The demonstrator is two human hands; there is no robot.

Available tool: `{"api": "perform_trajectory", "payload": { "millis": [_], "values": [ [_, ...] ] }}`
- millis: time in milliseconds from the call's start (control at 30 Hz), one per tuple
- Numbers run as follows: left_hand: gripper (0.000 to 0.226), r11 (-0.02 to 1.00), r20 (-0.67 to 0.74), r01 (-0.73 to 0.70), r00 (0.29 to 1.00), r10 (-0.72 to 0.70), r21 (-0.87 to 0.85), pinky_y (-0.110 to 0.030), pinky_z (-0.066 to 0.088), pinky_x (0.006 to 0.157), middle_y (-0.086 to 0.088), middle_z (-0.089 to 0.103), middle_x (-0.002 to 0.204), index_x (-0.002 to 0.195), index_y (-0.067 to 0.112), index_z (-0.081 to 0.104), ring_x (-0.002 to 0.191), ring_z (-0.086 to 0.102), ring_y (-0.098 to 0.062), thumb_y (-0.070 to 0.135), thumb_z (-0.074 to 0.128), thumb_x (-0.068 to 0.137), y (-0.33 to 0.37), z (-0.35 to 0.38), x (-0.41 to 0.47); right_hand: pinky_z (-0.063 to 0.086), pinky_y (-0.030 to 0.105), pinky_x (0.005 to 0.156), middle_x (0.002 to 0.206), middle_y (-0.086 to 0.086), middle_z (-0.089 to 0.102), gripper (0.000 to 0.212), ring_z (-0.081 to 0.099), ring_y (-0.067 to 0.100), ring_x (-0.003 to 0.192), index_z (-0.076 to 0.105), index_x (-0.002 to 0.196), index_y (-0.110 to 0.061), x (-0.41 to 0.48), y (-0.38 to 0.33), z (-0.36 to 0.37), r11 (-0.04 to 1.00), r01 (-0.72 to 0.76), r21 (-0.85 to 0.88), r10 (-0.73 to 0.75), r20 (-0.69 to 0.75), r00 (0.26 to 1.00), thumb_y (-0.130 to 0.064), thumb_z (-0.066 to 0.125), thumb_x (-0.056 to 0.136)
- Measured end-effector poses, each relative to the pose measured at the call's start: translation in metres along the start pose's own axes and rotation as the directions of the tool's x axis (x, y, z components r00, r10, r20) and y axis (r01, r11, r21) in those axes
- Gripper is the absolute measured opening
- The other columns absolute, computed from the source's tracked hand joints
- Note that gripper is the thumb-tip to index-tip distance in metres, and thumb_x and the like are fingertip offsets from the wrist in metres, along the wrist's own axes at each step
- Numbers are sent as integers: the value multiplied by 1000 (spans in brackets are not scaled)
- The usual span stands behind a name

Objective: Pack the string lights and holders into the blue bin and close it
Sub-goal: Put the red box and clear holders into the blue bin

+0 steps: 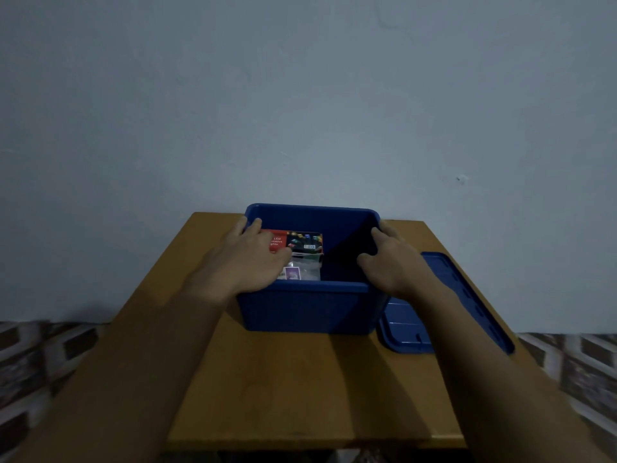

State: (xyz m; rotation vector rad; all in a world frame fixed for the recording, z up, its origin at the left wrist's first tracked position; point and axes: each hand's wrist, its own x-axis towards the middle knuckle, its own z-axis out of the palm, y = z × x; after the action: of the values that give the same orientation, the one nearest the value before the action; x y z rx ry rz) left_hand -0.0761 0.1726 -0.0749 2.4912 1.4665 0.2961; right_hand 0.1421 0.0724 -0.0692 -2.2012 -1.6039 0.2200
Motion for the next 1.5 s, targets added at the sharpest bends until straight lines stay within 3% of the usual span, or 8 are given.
{"api": "perform_trajectory", "payload": {
  "millis": [333, 633, 800, 1100, 1233, 1367, 1433, 1500],
  "values": [
    [61, 999, -22, 30, 999, -31, -29, -42, 13, 121, 7, 10, 167, 149, 29, 39, 153, -9, -13, 63, 31, 99, 8, -2, -67, 32, 40, 111, 168, -8, -2, 57, 30, 25, 145, 28, 152, -11, -68, -11, -3, 1000, -23, 7, 23, -12, 1000, -33, 46, 102],
    [63, 997, 43, 52, 998, -49, -53, -44, 10, 123, 6, 16, 166, 150, 33, 35, 153, -7, -14, 66, 27, 97, 13, -5, -104, 23, 36, 119, 168, -6, -2, 67, 15, 17, 153, 15, 159, -15, -100, -11, -7, 999, -46, 19, 45, 51, 998, -38, 44, 102],
    [61, 998, 23, 48, 999, -47, -52, -43, 10, 122, 5, 20, 165, 144, 34, 42, 153, -5, -15, 67, 26, 96, 11, -3, -114, 23, 34, 118, 168, -8, 0, 66, 14, 14, 153, 18, 158, -18, -107, -15, -8, 998, -42, 41, 40, 55, 998, -38, 45, 102],
    [54, 996, 21, 49, 999, -48, -70, -44, 15, 120, 7, 29, 161, 132, 33, 52, 153, 0, -16, 67, 29, 96, 12, -4, -115, 21, 33, 119, 167, -13, 1, 69, 13, 12, 152, 17, 159, -21, -109, -12, -8, 987, -54, 148, 46, 55, 997, -37, 49, 101],
    [45, 993, -62, 44, 997, -51, -106, -39, 25, 115, 10, 46, 146, 120, 31, 59, 149, 14, -14, 61, 34, 98, 11, -2, -118, 21, 33, 119, 167, -13, 3, 70, 14, 12, 152, 19, 159, -21, -107, -10, -6, 974, -56, 220, 44, 60, 997, -36, 52, 100],
    [31, 993, -150, 34, 987, -51, -113, -34, 41, 102, 14, 51, 114, 114, 29, 58, 123, 41, -9, 52, 44, 98, 17, -5, -116, 28, 36, 117, 165, -20, 10, 63, 24, 12, 148, 30, 156, -25, -105, -4, -4, 908, -103, 406, 85, 63, 994, -37, 54, 99],
    [29, 997, -171, 27, 985, -38, -67, -37, 44, 101, 13, 51, 115, 116, 28, 57, 114, 43, -9, 49, 47, 98, 25, -9, -114, 33, 39, 116, 161, -23, 21, 51, 32, 11, 144, 41, 150, -29, -106, -1, -3, 810, -124, 574, 124, 39, 991, -36, 52, 101],
    [31, 998, -212, -19, 977, 5, -64, -39, 44, 101, 9, 54, 123, 120, 25, 57, 116, 46, -12, 46, 47, 99, 38, -13, -111, 45, 39, 106, 150, -20, 43, 38, 46, 10, 133, 53, 141, -34, -109, 2, -2, 686, -120, 718, 170, 2, 985, -35, 50, 102]
  ]
}}
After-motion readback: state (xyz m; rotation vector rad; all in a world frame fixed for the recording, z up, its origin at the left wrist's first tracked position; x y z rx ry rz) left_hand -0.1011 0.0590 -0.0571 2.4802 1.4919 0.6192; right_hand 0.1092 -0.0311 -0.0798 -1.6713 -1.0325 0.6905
